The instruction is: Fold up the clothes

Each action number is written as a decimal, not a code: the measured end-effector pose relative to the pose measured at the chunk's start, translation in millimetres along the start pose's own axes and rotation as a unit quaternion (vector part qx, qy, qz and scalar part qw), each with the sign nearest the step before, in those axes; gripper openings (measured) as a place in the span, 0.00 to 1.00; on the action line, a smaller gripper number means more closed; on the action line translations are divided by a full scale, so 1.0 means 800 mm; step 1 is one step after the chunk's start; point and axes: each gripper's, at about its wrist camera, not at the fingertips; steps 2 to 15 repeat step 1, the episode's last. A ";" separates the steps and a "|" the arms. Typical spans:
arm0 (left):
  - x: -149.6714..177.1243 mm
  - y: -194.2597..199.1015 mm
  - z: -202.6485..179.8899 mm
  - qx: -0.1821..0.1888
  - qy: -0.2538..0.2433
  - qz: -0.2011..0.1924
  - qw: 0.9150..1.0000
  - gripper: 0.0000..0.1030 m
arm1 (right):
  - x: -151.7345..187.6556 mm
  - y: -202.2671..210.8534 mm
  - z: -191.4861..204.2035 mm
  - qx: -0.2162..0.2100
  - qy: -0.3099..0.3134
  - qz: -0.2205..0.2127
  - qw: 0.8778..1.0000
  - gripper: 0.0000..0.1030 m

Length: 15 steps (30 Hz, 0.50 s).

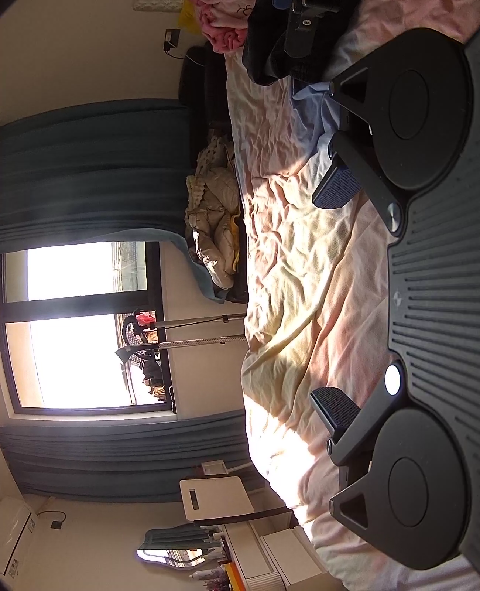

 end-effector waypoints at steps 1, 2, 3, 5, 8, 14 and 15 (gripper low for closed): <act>0.000 0.000 -0.001 0.001 -0.002 0.000 1.000 1.00 | 0.000 -0.002 -0.001 0.000 0.000 0.000 1.000 1.00; 0.000 0.000 -0.001 0.001 -0.002 0.000 1.000 1.00 | 0.000 -0.002 -0.001 0.000 0.000 0.000 1.000 1.00; 0.000 0.000 -0.001 0.001 -0.002 0.000 1.000 1.00 | 0.000 -0.002 -0.001 0.000 0.000 0.000 1.000 1.00; 0.000 0.000 -0.001 0.001 -0.002 0.000 1.000 1.00 | 0.000 -0.002 -0.001 0.000 0.000 0.000 1.000 1.00; 0.000 0.000 -0.001 0.001 -0.002 0.000 1.000 1.00 | 0.000 -0.002 -0.001 0.000 0.000 0.000 1.000 1.00; 0.000 0.000 -0.001 0.001 -0.002 0.000 1.000 1.00 | 0.000 -0.002 -0.001 0.000 0.000 0.000 1.000 1.00; 0.000 0.000 -0.001 0.001 -0.002 0.000 1.000 1.00 | 0.000 -0.002 -0.001 0.000 0.000 0.000 1.000 1.00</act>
Point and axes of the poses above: each gripper's, at about its wrist camera, not at the fingertips, and y roughly against the way its jaws point, z to its left, x to its underside, and after that the axes turned 15 degrees about -z, right-handed
